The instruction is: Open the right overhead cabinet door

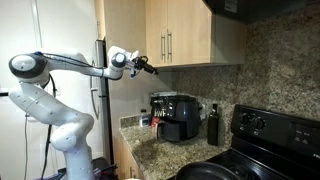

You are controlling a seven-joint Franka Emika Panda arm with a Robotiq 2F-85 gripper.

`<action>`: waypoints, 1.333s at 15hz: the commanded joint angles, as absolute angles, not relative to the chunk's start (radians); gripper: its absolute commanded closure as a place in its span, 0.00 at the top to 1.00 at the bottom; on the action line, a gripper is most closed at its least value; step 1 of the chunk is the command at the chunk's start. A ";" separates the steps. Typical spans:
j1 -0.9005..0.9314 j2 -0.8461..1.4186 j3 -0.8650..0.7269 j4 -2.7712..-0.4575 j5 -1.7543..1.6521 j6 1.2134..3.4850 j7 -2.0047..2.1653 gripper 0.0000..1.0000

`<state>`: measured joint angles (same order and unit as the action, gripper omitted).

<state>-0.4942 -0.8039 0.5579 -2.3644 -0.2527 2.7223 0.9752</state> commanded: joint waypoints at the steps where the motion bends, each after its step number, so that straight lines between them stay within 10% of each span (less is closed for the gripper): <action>1: -0.602 -0.893 0.561 -2.310 -0.328 2.743 1.032 1.00; 20: -0.909 -0.950 0.582 -2.095 -0.317 2.753 0.969 1.00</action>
